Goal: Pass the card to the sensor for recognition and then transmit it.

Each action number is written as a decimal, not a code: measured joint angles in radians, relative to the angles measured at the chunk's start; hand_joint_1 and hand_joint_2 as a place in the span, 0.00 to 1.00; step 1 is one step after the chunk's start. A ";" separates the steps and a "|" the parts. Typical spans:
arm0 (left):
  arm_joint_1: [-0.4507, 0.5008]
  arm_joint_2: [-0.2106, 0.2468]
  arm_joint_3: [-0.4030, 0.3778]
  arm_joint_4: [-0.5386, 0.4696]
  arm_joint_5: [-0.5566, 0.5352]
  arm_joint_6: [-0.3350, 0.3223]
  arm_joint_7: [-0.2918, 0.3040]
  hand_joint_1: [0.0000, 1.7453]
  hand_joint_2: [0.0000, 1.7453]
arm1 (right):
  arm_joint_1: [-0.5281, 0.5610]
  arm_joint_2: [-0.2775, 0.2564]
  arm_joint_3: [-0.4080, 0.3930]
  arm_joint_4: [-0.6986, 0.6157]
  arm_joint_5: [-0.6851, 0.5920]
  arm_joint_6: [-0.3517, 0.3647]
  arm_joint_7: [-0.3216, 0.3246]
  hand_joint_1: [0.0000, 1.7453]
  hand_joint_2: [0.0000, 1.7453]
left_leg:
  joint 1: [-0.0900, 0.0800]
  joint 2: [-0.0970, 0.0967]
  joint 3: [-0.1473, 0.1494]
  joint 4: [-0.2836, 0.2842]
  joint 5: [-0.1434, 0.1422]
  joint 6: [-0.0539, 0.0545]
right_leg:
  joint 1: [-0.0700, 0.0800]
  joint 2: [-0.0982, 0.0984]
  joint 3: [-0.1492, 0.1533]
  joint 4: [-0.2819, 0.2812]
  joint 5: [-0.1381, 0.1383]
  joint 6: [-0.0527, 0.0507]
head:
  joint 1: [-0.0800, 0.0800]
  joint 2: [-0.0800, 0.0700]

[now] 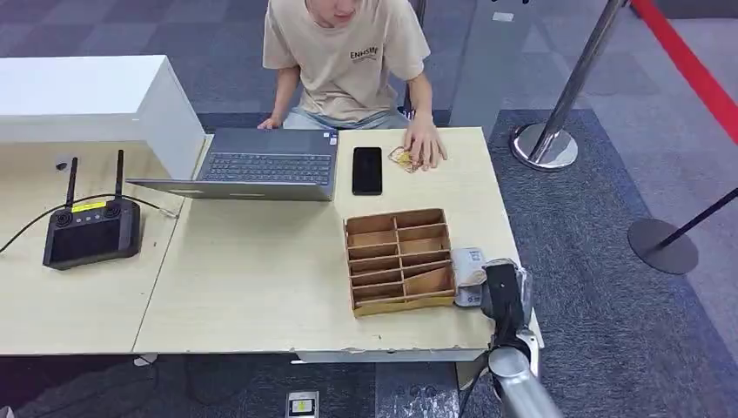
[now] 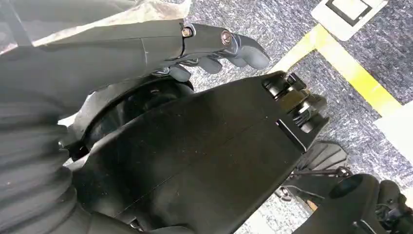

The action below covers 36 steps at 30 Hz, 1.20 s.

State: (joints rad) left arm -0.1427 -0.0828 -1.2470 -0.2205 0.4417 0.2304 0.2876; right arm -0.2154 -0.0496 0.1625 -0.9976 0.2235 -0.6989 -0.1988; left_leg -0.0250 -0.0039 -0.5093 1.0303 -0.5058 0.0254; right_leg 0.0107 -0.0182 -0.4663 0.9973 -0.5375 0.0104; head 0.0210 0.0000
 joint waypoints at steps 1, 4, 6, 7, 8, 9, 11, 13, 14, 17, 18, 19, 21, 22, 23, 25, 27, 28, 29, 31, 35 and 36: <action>0.000 0.000 0.001 0.000 0.000 0.000 0.000 0.00 1.00 | 0.000 0.001 0.000 0.003 0.000 0.000 -0.001 1.00 1.00 | 0.000 0.000 0.000 0.000 0.000 0.000 | 0.000 0.000 0.000 0.000 0.000 0.000 | 0.000 0.000; 0.001 0.000 0.006 0.000 0.001 0.000 0.000 0.00 1.00 | -0.002 0.004 0.000 0.013 -0.003 -0.001 -0.002 1.00 1.00 | 0.000 0.000 0.000 0.000 0.000 0.000 | 0.000 0.000 0.000 0.000 0.000 0.000 | 0.000 0.000; 0.001 0.000 0.008 0.000 0.002 0.000 0.000 0.00 1.00 | -0.002 0.004 -0.002 0.016 -0.005 -0.001 -0.007 1.00 1.00 | 0.000 0.000 0.000 0.000 0.000 0.000 | 0.000 0.000 0.000 0.000 0.000 0.000 | 0.000 0.000; 0.001 0.000 0.009 0.000 0.002 0.000 0.000 0.00 1.00 | -0.003 0.004 -0.003 0.019 -0.006 -0.002 -0.010 1.00 1.00 | 0.000 0.000 0.000 0.000 0.000 0.000 | 0.000 0.000 0.000 0.000 0.000 0.000 | 0.000 0.000; 0.001 0.000 0.010 0.000 0.002 0.000 0.000 0.00 1.00 | -0.003 0.004 -0.003 0.021 -0.008 -0.002 -0.011 1.00 1.00 | 0.000 0.000 0.001 0.000 0.000 0.000 | 0.000 0.000 0.001 0.000 0.000 0.000 | 0.000 0.000; 0.001 0.000 0.010 0.000 0.002 0.000 0.000 0.00 1.00 | -0.004 0.003 -0.004 0.022 -0.011 -0.002 -0.011 1.00 1.00 | 0.000 0.000 0.001 0.000 0.000 0.000 | 0.000 0.000 0.001 0.000 0.000 0.000 | 0.000 0.000; 0.001 0.000 0.011 0.000 0.002 0.000 0.000 0.00 1.00 | -0.005 0.003 -0.005 0.023 -0.016 -0.002 -0.011 1.00 1.00 | 0.000 0.000 0.001 0.000 0.000 0.000 | 0.000 0.000 0.001 0.000 0.000 0.000 | 0.000 0.000; 0.001 0.000 0.011 0.000 0.002 0.000 0.000 0.00 1.00 | -0.005 0.003 -0.005 0.023 -0.016 -0.002 -0.008 1.00 1.00 | 0.000 0.000 0.001 0.000 0.000 0.000 | 0.000 0.000 0.001 0.000 0.000 0.000 | 0.000 0.000; 0.001 0.000 0.011 0.000 0.002 0.000 0.001 0.00 1.00 | -0.005 0.002 -0.005 0.023 -0.016 -0.002 -0.007 1.00 1.00 | 0.000 0.000 0.001 0.000 0.000 0.000 | 0.000 0.000 0.001 0.000 0.000 0.000 | 0.000 0.000; 0.001 0.000 0.012 0.000 0.003 0.000 0.001 0.00 1.00 | -0.005 0.002 -0.005 0.023 -0.019 -0.002 -0.007 1.00 1.00 | 0.000 0.000 0.001 0.000 0.000 0.000 | 0.000 0.000 0.000 0.000 0.000 0.000 | 0.000 0.000; 0.001 0.000 0.012 0.000 0.003 0.000 0.001 0.00 1.00 | -0.005 0.001 -0.006 0.022 -0.023 -0.002 -0.007 1.00 1.00 | 0.000 0.000 0.001 0.000 0.000 0.000 | 0.000 0.000 0.001 0.000 0.000 0.000 | 0.000 0.000; 0.001 0.000 0.013 0.000 0.005 0.000 0.001 0.00 1.00 | -0.005 0.000 -0.006 0.022 -0.023 -0.002 -0.007 1.00 1.00 | 0.000 0.000 0.001 0.000 0.000 0.000 | 0.000 0.000 0.000 0.000 0.000 0.000 | 0.000 0.000; 0.001 0.000 0.013 0.000 0.006 0.000 0.001 0.00 1.00 | -0.007 -0.002 -0.006 0.022 -0.022 -0.002 -0.007 1.00 1.00 | 0.000 0.000 0.001 0.000 0.000 0.000 | 0.000 0.000 0.000 0.000 0.000 0.000 | 0.000 0.000; 0.001 0.000 0.013 0.000 0.006 0.000 0.001 0.00 1.00 | -0.007 -0.003 -0.006 0.022 -0.021 -0.002 -0.006 1.00 1.00 | 0.000 0.000 0.001 0.000 0.000 0.000 | 0.000 0.000 0.000 0.000 0.000 0.000 | 0.000 0.000; 0.001 0.000 0.014 0.000 0.006 0.000 0.001 0.00 1.00 | -0.008 -0.005 -0.006 0.019 -0.019 -0.002 0.000 1.00 1.00 | 0.000 0.000 0.001 0.000 0.000 0.000 | 0.000 0.000 0.000 0.000 0.000 0.000 | 0.000 0.000; 0.001 0.000 0.014 0.000 0.006 0.000 0.001 0.00 1.00 | -0.009 -0.008 -0.006 0.011 -0.016 -0.002 0.010 1.00 1.00 | 0.000 0.000 0.000 0.000 0.000 0.000 | 0.000 0.000 0.000 0.000 0.000 0.000 | 0.000 0.000; 0.001 0.000 0.014 0.000 0.006 0.000 0.001 0.00 1.00 | -0.011 -0.012 -0.006 0.003 -0.022 -0.002 0.019 1.00 1.00 | 0.000 0.000 0.000 0.000 0.000 0.000 | 0.000 0.000 0.000 0.000 0.000 0.000 | 0.000 0.000; 0.002 0.000 0.014 0.000 0.006 0.000 0.000 0.00 1.00 | -0.011 -0.015 -0.006 -0.002 -0.032 -0.002 0.020 1.00 1.00 | 0.000 0.000 0.000 0.000 0.000 0.000 | 0.000 0.000 0.000 0.000 0.000 0.000 | 0.000 0.000; 0.001 0.000 0.014 0.000 0.006 0.000 -0.001 0.00 1.00 | -0.011 -0.018 -0.006 -0.008 -0.045 -0.002 0.020 1.00 1.00 | 0.000 0.000 0.000 0.000 0.000 0.000 | 0.000 0.000 0.000 0.000 0.000 0.000 | 0.000 0.000; 0.002 0.000 0.014 0.000 0.006 0.000 -0.001 0.00 1.00 | -0.011 -0.024 -0.006 -0.020 -0.069 -0.002 0.019 1.00 1.00 | 0.000 0.000 0.000 0.000 0.000 0.000 | 0.000 0.000 0.000 0.000 0.000 0.000 | 0.000 0.000; 0.002 0.000 0.014 0.000 0.005 0.000 -0.001 0.00 1.00 | -0.013 -0.040 -0.006 -0.047 -0.092 -0.002 0.019 1.00 1.00 | 0.000 0.000 0.000 0.000 0.000 0.000 | 0.000 0.000 0.000 0.000 0.000 0.000 | 0.000 0.000; 0.002 0.000 0.014 0.000 0.002 0.000 -0.001 0.00 1.00 | -0.013 -0.045 -0.006 -0.056 -0.095 -0.002 0.019 1.00 1.00 | 0.000 0.000 0.000 0.000 0.000 0.000 | 0.000 0.000 0.000 0.000 0.000 0.000 | 0.000 0.000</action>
State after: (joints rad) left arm -0.1406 -0.0828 -1.2333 -0.2205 0.4436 0.2308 0.2865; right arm -0.2284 -0.0950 0.1568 -1.0537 0.1289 -0.7004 -0.1793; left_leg -0.0252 -0.0042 -0.5093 1.0303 -0.5058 0.0255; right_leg 0.0105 -0.0183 -0.4663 0.9971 -0.5374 0.0103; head 0.0206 0.0000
